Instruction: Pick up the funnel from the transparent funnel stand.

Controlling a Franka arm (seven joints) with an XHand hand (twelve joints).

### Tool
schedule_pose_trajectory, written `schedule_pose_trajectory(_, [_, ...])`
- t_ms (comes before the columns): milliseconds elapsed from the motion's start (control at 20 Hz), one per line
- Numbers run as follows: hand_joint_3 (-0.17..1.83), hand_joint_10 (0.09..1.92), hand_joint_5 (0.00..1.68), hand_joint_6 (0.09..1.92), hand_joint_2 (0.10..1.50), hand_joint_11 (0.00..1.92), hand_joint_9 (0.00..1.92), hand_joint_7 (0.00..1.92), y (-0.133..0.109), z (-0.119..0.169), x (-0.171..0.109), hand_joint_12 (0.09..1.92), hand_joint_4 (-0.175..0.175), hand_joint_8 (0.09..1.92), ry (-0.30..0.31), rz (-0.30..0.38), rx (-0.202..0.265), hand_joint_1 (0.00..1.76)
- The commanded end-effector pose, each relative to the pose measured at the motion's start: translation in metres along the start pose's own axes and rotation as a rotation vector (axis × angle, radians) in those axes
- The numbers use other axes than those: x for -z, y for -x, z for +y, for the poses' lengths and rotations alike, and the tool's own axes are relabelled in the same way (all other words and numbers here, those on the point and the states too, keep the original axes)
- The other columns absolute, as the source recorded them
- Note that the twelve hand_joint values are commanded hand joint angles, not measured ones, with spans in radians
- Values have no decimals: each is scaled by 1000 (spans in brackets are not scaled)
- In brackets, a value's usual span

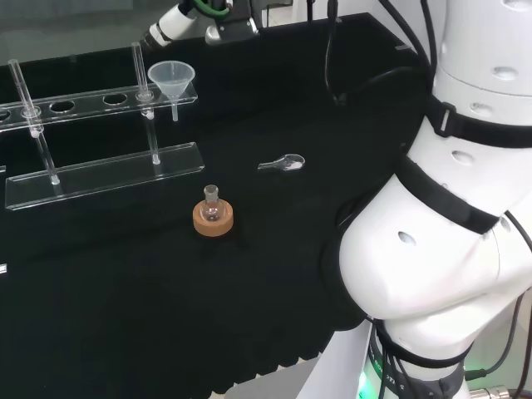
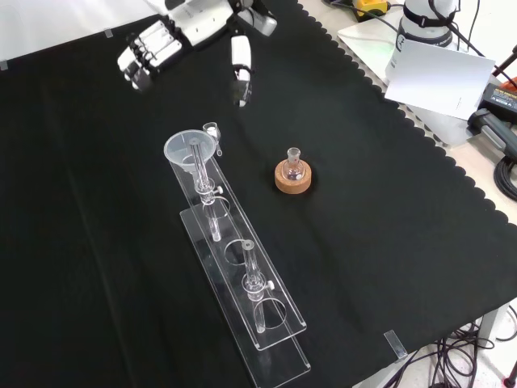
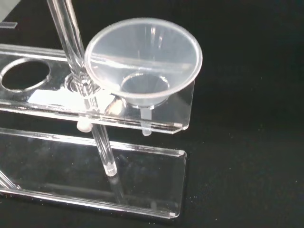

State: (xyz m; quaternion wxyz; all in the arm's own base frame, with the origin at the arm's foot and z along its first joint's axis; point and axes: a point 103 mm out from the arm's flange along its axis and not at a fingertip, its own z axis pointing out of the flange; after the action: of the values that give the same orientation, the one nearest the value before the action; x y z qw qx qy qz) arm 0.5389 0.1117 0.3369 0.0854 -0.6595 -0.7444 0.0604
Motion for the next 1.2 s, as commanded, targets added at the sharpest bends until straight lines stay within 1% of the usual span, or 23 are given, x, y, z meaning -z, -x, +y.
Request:
schedule_pose_trajectory(50, [3, 87, 0, 87, 627, 0, 0, 0, -11, 19, -18, 87, 35, 87, -33, 13, 10, 478])
schedule_pose_trajectory(100, [3, 87, 0, 87, 627, 0, 0, 0, -12, 21, -20, 87, 34, 87, -35, 11, 14, 479])
schedule_pose_trajectory(200, [4, 87, 0, 87, 629, 0, 0, 0, -14, 26, -24, 87, 33, 87, -49, -14, 34, 484])
schedule_pose_trajectory(300, [5, 87, 0, 87, 630, 11, 0, 0, -16, 32, -29, 87, 30, 87, -60, -15, 47, 489])
schedule_pose_trajectory(450, [5, 87, 0, 87, 631, 63, 0, 0, -17, 39, -38, 87, 26, 87, -80, -8, 45, 490])
schedule_pose_trajectory(500, [2, 87, 0, 87, 632, 43, 0, 0, -17, 40, -41, 204, 26, 87, -86, -4, 40, 491])
schedule_pose_trajectory(550, [0, 87, 0, 87, 632, 24, 0, 0, -16, 41, -45, 369, 25, 87, -93, 0, 35, 492])
schedule_pose_trajectory(600, [-1, 87, 0, 87, 632, 12, 0, 0, -16, 40, -47, 493, 24, 87, -99, 3, 31, 493])
schedule_pose_trajectory(650, [-2, 87, 0, 87, 632, 5, 0, 0, -16, 42, -52, 567, 24, 87, -107, 3, 27, 494])
schedule_pose_trajectory(900, [0, 87, 0, 87, 635, 0, 0, 0, -9, 34, -65, 785, 20, 87, -136, 19, 17, 510])
schedule_pose_trajectory(1200, [1, 87, 0, 87, 640, 0, 0, 0, 6, 34, -75, 934, 11, 87, -148, 12, 7, 528])
